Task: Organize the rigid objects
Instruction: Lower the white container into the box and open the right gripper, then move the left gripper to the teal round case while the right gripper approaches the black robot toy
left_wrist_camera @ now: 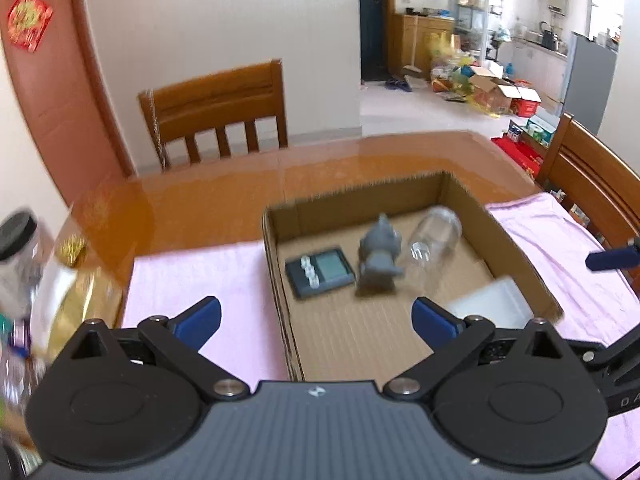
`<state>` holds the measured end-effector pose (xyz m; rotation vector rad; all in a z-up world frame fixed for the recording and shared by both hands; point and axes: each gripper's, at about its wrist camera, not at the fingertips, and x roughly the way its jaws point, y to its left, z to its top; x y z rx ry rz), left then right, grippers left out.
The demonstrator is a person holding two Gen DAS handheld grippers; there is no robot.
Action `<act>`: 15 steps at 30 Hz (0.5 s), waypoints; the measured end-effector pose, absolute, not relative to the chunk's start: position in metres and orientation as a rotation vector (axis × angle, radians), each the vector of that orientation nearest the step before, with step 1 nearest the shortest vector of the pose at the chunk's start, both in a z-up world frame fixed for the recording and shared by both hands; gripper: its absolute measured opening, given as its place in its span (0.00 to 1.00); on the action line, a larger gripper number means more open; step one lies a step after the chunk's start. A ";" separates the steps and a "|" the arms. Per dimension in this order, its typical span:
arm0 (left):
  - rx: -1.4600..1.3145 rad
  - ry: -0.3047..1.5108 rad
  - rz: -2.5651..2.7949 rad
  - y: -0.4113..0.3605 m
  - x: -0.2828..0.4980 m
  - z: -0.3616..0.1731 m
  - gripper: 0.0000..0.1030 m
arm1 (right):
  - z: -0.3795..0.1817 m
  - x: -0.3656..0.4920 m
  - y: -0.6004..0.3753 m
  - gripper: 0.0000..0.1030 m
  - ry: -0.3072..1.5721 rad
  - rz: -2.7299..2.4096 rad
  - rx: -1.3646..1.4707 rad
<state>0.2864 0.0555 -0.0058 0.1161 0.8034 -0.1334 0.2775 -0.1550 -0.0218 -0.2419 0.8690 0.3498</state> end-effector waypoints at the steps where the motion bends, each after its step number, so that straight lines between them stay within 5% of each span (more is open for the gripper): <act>1: 0.119 0.807 -0.137 0.056 0.279 -0.008 0.98 | -0.024 0.269 -0.158 1.00 0.877 0.360 -0.226; 15: 0.054 0.918 -0.043 0.067 0.206 -0.056 0.98 | -0.061 0.189 -0.174 1.00 0.934 0.289 -0.162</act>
